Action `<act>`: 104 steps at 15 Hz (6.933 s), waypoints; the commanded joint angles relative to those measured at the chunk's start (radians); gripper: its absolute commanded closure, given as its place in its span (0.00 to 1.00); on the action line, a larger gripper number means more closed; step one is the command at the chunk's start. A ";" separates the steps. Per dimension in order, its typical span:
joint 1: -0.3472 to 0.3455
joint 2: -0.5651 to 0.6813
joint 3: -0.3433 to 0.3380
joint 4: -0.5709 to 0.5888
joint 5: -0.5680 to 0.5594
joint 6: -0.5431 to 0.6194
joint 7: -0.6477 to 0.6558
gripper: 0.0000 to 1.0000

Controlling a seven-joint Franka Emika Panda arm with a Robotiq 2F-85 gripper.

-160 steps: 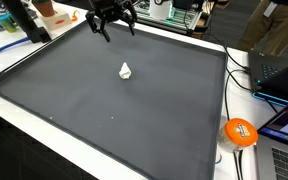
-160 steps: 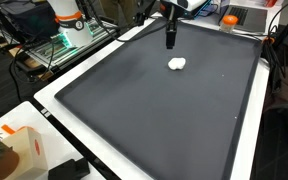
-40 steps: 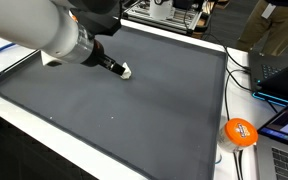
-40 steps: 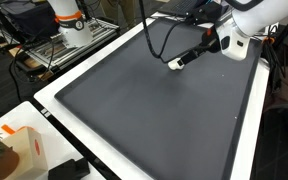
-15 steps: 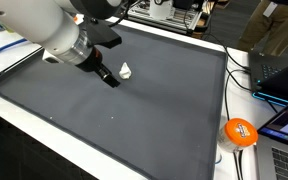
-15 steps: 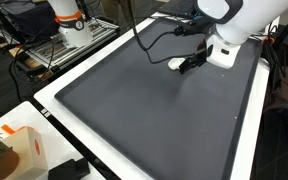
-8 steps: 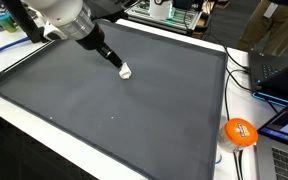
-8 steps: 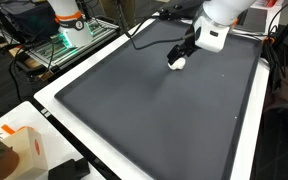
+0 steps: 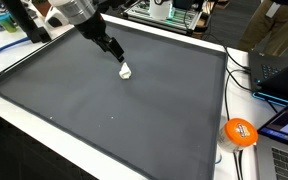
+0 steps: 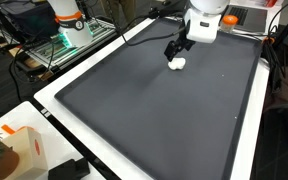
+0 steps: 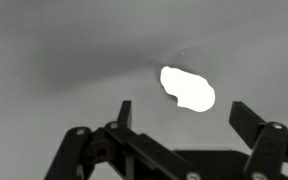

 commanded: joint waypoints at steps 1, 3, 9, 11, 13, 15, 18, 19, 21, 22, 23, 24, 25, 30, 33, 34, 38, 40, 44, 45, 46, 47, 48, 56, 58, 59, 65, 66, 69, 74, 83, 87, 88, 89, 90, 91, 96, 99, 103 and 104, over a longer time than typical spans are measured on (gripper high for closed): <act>0.009 -0.061 -0.002 -0.132 0.011 0.111 0.043 0.00; 0.012 -0.124 0.000 -0.252 0.017 0.202 0.048 0.00; 0.001 -0.298 0.037 -0.561 0.172 0.576 0.033 0.00; 0.005 -0.356 0.057 -0.657 0.214 0.674 0.031 0.00; 0.005 -0.294 0.052 -0.574 0.192 0.641 0.048 0.00; 0.008 -0.314 0.058 -0.599 0.198 0.656 0.048 0.00; 0.013 -0.291 0.057 -0.575 0.196 0.675 0.064 0.00; 0.018 -0.289 0.061 -0.579 0.200 0.701 0.064 0.00; 0.036 -0.301 0.051 -0.604 0.165 0.753 0.093 0.00; 0.038 -0.325 0.058 -0.641 0.164 0.790 0.067 0.00; 0.045 -0.345 0.055 -0.675 0.140 0.818 0.059 0.00; 0.043 -0.380 0.064 -0.733 0.143 0.883 0.016 0.00; 0.053 -0.397 0.059 -0.774 0.121 0.949 0.025 0.00; 0.060 -0.443 0.107 -0.945 0.176 1.317 0.022 0.00; -0.023 -0.473 0.275 -0.955 0.205 1.228 -0.029 0.00; 0.032 -0.424 0.183 -0.927 0.171 1.288 0.018 0.00; 0.000 -0.445 0.261 -0.931 0.184 1.258 0.003 0.00; 0.153 -0.464 0.035 -1.000 -0.015 1.293 0.169 0.00; 0.301 -0.398 -0.277 -0.967 -0.359 1.309 0.379 0.00; 0.358 -0.378 -0.355 -0.935 -0.432 1.312 0.445 0.00; 0.446 -0.373 -0.436 -0.918 -0.454 1.331 0.489 0.00; 0.517 -0.364 -0.513 -0.907 -0.492 1.357 0.542 0.00; 0.587 -0.342 -0.575 -0.887 -0.493 1.371 0.554 0.00; 0.756 -0.312 -0.667 -0.876 -0.488 1.355 0.508 0.00; 0.827 -0.291 -0.725 -0.873 -0.493 1.350 0.511 0.00; 0.872 -0.278 -0.765 -0.875 -0.492 1.359 0.515 0.00; 1.179 -0.180 -1.012 -0.911 -0.447 1.426 0.555 0.00; 1.223 -0.166 -1.042 -0.924 -0.434 1.437 0.565 0.00; 1.321 -0.127 -1.100 -0.955 -0.390 1.465 0.598 0.00; 1.312 -0.122 -1.082 -0.933 -0.378 1.429 0.601 0.00; 1.228 -0.022 -0.865 -0.891 0.094 1.511 0.351 0.00; 1.196 0.039 -0.803 -0.855 0.239 1.558 0.316 0.00; 1.211 0.059 -0.827 -0.854 0.182 1.563 0.389 0.00; 1.209 0.073 -0.819 -0.846 0.199 1.573 0.384 0.00; 1.179 0.075 -0.770 -0.830 0.302 1.594 0.297 0.00; 1.206 0.099 -0.808 -0.832 0.236 1.603 0.391 0.00; 1.206 0.147 -0.798 -0.803 0.307 1.648 0.407 0.00; 1.112 -0.023 -0.687 -0.839 0.330 1.627 0.236 0.00; 1.088 -0.225 -0.738 -0.914 0.064 1.554 0.280 0.00; 1.109 -0.275 -0.787 -0.920 0.024 1.474 0.242 0.00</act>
